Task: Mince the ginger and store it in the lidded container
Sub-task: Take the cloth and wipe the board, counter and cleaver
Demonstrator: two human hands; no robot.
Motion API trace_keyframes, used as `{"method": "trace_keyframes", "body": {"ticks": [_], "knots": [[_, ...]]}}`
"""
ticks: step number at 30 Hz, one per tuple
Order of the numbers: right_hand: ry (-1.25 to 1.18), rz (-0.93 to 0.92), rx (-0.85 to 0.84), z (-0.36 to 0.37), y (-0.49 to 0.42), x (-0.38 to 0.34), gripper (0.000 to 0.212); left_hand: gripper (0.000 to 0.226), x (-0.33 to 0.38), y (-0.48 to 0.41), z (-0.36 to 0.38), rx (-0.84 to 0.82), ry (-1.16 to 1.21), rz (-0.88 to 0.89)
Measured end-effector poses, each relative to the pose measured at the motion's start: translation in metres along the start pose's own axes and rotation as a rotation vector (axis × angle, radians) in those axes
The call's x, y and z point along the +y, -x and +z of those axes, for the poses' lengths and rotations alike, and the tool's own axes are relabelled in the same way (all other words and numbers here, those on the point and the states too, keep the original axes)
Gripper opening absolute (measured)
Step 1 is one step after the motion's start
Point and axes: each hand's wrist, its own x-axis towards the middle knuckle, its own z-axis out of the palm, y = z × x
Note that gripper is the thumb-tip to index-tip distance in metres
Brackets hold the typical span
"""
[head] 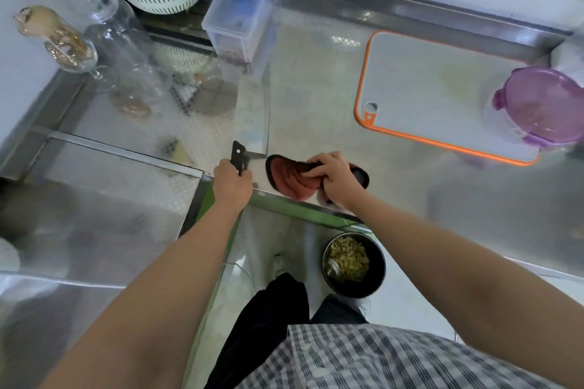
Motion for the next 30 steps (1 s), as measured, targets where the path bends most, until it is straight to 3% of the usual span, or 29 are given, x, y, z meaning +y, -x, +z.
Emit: {"method": "trace_keyframes", "body": {"ticks": [9, 14, 19, 21, 23, 27, 30], "knots": [[-0.031, 0.118, -0.016, -0.026, 0.041, 0.028, 0.051, 0.046, 0.021, 0.019, 0.021, 0.017, -0.139, 0.075], [-0.062, 0.174, 0.175, -0.030, 0.042, 0.028, 0.057, 0.054, 0.028, 0.028, 0.034, 0.032, -0.203, 0.099], [-0.066, 0.143, 0.043, -0.032, 0.055, 0.030, 0.046, 0.058, 0.031, 0.032, 0.041, 0.017, -0.267, 0.098], [-0.057, 0.164, 0.097, -0.037, 0.056, 0.033, 0.042, 0.056, 0.032, 0.033, 0.041, -0.001, -0.279, 0.098], [0.000, 0.156, 0.142, -0.036, 0.058, 0.035, 0.046, 0.056, 0.033, 0.035, 0.043, -0.009, -0.297, 0.099], [0.071, 0.089, 0.016, -0.030, 0.071, 0.034, 0.051, 0.060, 0.035, 0.045, 0.048, 0.049, -0.376, 0.120], [0.077, 0.083, -0.026, -0.039, 0.090, 0.041, 0.050, 0.059, 0.035, 0.056, 0.058, 0.083, -0.478, 0.242]]}}
